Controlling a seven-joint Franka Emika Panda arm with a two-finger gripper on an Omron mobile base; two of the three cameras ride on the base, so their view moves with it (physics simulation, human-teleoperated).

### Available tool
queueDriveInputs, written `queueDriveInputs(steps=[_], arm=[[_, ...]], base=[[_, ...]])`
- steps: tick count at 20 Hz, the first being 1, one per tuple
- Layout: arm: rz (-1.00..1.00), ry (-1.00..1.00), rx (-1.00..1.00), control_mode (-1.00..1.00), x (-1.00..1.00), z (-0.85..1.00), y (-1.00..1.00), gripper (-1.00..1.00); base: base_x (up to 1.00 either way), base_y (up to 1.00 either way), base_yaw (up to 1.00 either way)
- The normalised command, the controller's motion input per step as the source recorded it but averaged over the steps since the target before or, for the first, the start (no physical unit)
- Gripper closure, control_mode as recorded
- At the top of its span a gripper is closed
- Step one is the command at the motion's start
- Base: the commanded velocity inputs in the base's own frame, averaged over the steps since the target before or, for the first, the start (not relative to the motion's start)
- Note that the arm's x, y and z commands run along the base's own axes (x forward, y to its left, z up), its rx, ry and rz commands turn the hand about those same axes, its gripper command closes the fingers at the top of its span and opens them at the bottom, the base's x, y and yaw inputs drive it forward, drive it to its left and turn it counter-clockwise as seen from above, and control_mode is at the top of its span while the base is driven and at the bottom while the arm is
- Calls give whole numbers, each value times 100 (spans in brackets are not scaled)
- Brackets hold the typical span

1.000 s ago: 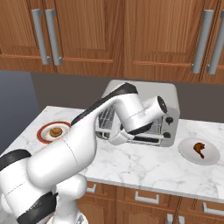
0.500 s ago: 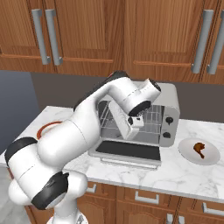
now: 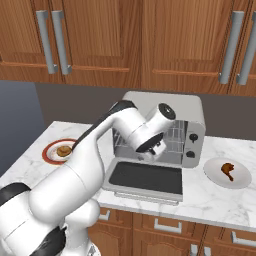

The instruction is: Open the toaster oven door. Place the bread on the bottom rack in the toaster oven and place the chicken drumstick on the top rack.

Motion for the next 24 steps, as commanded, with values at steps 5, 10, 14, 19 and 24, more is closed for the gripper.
queueDriveInputs(steps=[5,10,14,19,24], arm=[[51,-22,-10,-100,13,-4,-29,-100],[49,-31,-11,-100,10,-3,-20,-100],[34,-53,-14,-100,8,-11,-1,-100],[19,-52,-6,-100,9,-18,0,-100],[11,-37,0,-100,18,0,-3,-100]], base=[[0,0,0],[0,0,0],[0,0,0],[0,0,0],[0,0,0]])
